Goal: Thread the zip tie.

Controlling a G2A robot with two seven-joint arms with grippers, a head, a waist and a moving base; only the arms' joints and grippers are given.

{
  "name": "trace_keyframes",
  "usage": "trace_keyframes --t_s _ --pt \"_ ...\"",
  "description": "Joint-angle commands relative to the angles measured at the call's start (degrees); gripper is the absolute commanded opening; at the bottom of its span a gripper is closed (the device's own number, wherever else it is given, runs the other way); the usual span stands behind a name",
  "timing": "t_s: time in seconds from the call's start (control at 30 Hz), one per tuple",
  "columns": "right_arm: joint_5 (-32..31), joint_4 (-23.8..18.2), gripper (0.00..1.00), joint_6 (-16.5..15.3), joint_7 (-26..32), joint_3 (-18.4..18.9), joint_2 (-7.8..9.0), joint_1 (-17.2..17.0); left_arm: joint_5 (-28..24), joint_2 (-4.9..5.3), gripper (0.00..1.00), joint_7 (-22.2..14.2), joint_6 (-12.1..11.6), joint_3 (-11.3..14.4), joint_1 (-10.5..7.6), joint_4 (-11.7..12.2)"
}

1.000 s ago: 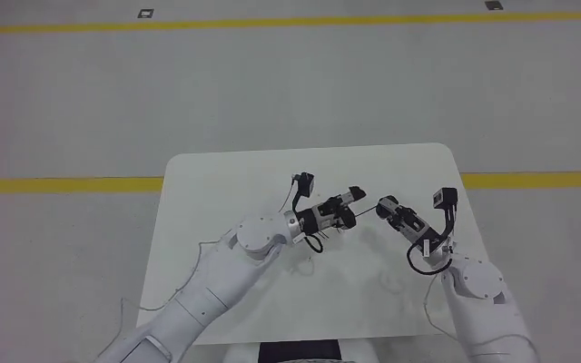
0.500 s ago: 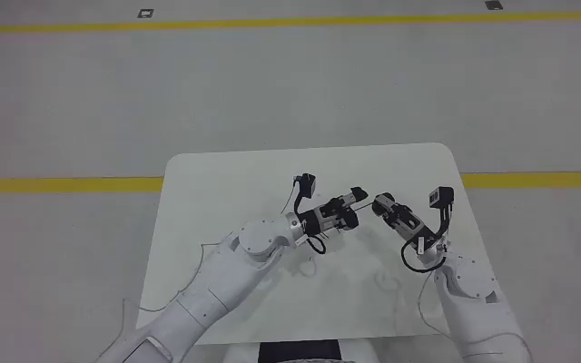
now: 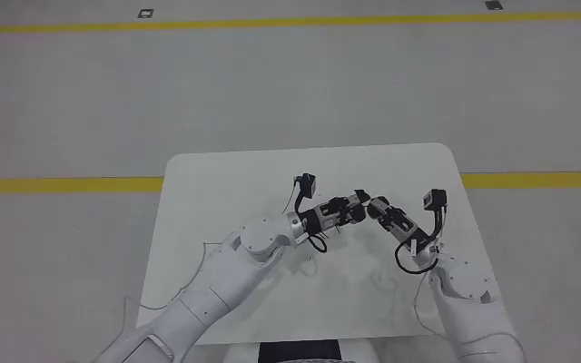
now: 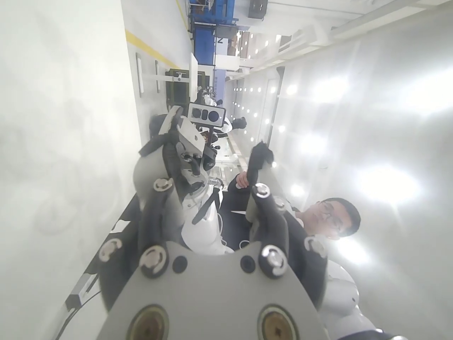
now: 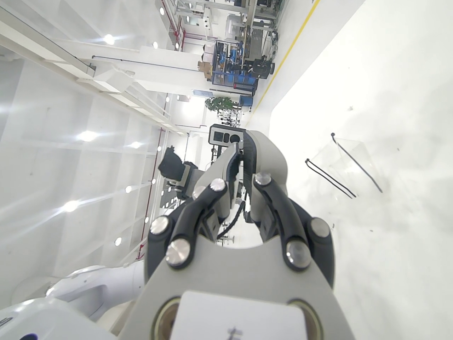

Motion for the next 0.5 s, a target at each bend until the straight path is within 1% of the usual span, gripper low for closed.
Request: trace_keyframes --t_s 0.0,0.07,0.33,0.47 --pt "-0.2 -0.1 0.00 0.0 -0.1 0.0 -0.10 -0.1 0.0 -0.03 0.27 0.2 0.2 0.1 -0.04 0.0" --pt "-0.2 -0.1 0.00 0.0 -0.2 -0.1 -0.22 -0.2 0.0 -0.06 0.25 0.3 0.2 0.3 -0.04 0.1" --pt "0.9 -1.3 0.00 0.0 0.2 0.8 -0.66 -0.9 1.2 -0.10 0.26 1.5 1.7 0.9 -0.13 0.2" --pt "0.9 -1.7 0.00 0.0 0.4 1.3 -0.90 -1.2 1.6 -0.11 0.24 2.3 2.3 1.1 -0.15 0.2"
